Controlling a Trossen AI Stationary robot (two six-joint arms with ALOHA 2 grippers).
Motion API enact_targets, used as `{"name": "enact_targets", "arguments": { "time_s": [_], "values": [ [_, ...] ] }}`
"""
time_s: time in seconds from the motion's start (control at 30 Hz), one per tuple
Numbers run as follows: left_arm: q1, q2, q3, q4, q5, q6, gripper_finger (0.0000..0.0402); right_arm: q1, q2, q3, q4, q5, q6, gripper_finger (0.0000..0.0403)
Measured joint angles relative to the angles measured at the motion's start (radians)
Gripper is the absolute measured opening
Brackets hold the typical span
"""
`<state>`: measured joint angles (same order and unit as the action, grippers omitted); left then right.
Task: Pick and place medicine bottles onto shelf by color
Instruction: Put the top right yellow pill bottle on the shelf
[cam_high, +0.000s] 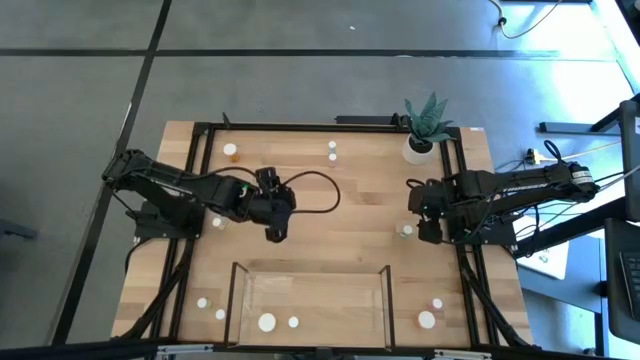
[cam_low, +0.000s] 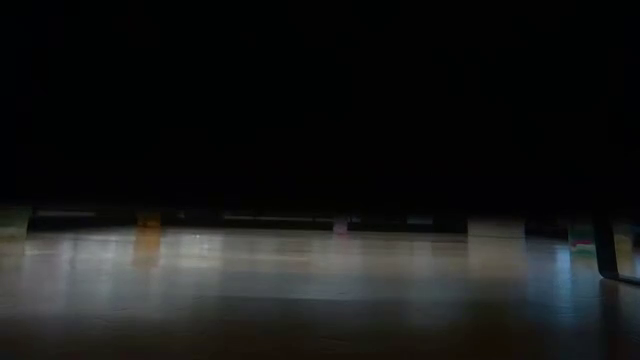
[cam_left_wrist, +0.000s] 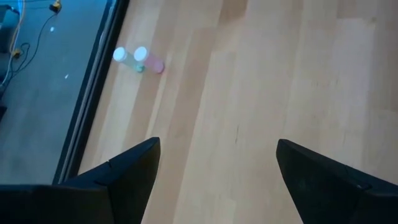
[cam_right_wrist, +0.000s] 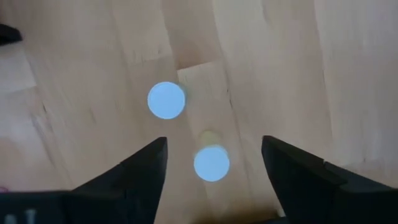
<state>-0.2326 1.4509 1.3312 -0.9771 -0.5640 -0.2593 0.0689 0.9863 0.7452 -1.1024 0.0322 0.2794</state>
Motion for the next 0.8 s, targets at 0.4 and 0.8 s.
{"name": "enact_targets", "arguments": {
  "time_s": [0.4, 0.8],
  "values": [
    [0.005, 0.000, 0.000, 0.000, 0.002, 0.000, 0.0315, 0.000, 0.000, 0.000, -0.036, -0.016, -0.028, 0.0268],
    [0.002, 0.000, 0.000, 0.000, 0.002, -0.001, 0.0315, 0.000, 0.000, 0.000, -0.046, -0.016, -0.023, 0.0268]
  ]
}}
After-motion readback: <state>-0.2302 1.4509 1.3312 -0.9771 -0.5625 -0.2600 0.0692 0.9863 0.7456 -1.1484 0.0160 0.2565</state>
